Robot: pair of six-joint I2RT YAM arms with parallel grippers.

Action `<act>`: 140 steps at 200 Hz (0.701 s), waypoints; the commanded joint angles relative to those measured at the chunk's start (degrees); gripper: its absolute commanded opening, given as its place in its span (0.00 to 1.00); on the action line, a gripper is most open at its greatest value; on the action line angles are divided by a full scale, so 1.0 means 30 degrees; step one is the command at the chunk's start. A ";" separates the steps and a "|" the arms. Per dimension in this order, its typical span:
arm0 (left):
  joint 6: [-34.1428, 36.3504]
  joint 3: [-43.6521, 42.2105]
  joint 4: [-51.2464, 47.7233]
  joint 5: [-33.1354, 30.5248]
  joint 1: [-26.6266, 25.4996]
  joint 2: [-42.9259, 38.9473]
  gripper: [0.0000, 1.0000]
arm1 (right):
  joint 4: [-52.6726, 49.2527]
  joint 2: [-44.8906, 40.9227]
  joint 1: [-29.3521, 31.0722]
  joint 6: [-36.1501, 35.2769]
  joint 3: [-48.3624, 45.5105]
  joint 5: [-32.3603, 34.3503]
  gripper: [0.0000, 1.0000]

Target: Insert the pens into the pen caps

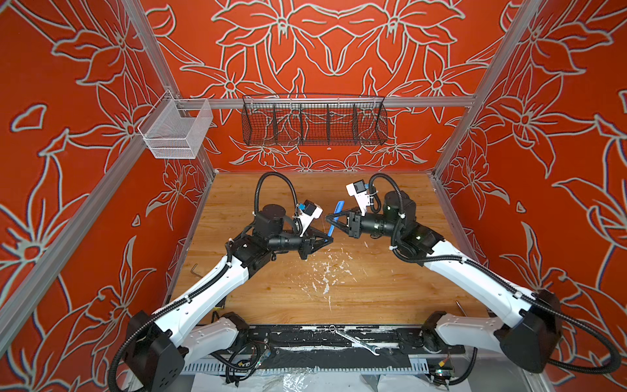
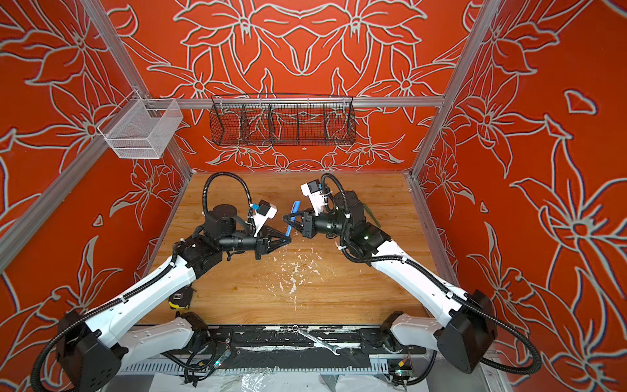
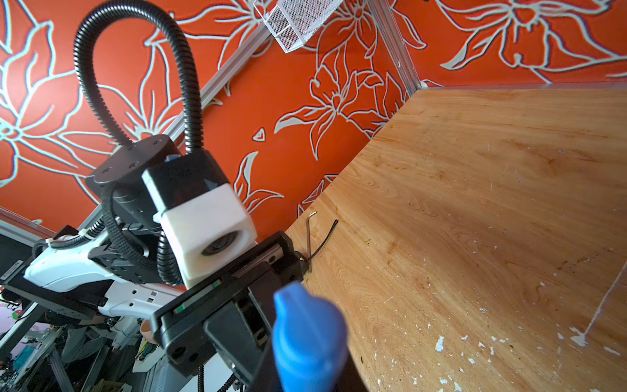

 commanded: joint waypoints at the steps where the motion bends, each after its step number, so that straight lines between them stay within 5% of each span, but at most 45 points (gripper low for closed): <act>1: 0.0555 0.0606 0.0242 0.0133 0.0052 0.0093 0.01 | 0.0013 -0.0275 0.0040 -0.0121 0.0012 -0.0082 0.00; 71: 0.0470 0.1763 -0.0846 -0.0727 0.0111 0.0353 0.00 | -0.1486 -0.0539 0.0068 -0.0773 -0.0236 0.1481 0.00; 82: 0.0487 0.1764 -0.0969 -0.0584 0.0111 0.0418 0.12 | -0.1679 -0.0517 0.0071 -0.0867 -0.0157 0.1638 0.00; 128: 0.0306 0.0930 -0.0568 -0.0403 0.0111 0.0326 0.06 | -0.2593 -0.0087 0.0069 -0.1288 0.0585 0.1693 0.00; 140: 0.0340 0.1007 -0.0670 -0.0126 0.0111 0.0466 0.13 | -0.2319 0.0031 0.0069 -0.1228 0.0594 0.1531 0.00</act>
